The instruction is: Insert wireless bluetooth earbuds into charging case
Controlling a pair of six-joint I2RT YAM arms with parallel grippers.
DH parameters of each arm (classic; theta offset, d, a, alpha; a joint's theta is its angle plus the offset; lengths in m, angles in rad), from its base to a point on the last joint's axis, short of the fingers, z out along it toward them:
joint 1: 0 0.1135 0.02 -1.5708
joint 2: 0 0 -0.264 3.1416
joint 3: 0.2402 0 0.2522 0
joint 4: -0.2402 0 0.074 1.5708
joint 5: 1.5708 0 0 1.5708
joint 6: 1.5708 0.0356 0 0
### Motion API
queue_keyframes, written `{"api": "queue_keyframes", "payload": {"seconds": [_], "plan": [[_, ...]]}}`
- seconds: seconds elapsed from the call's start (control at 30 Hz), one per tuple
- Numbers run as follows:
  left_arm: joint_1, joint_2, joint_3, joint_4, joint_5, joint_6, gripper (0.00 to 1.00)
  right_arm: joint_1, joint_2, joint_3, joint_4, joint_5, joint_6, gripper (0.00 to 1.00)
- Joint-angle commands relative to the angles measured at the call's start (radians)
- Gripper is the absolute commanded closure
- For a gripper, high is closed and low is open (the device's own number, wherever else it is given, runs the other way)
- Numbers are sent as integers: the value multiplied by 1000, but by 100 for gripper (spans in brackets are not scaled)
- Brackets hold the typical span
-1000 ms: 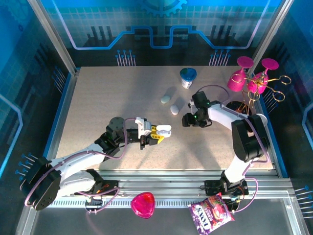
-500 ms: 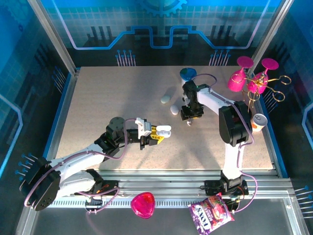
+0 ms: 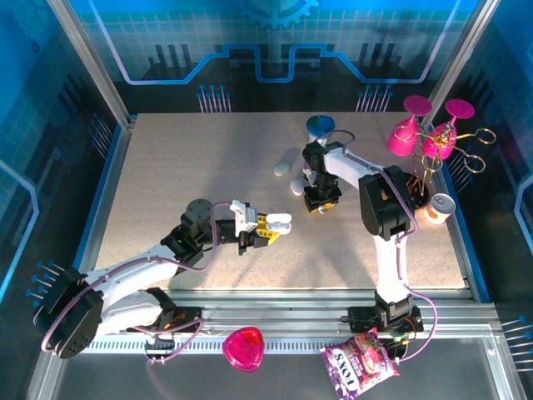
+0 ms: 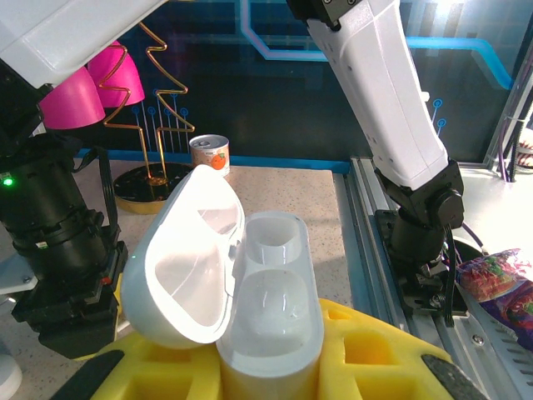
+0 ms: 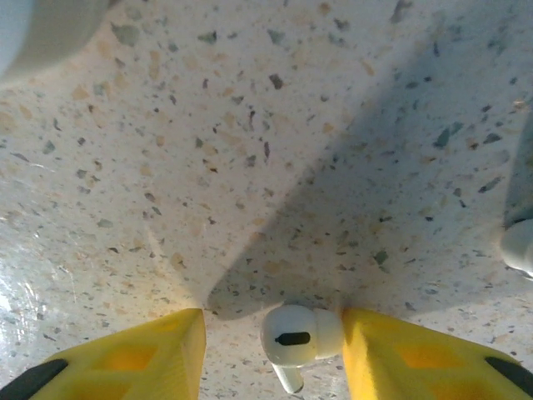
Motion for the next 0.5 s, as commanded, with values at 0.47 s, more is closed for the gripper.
{"api": "queue_keyframes", "payload": {"seconds": [0.47], "plan": [[-7, -16, 22, -1, -4, 19, 85, -11, 45, 15, -23, -4, -21, 69]]}}
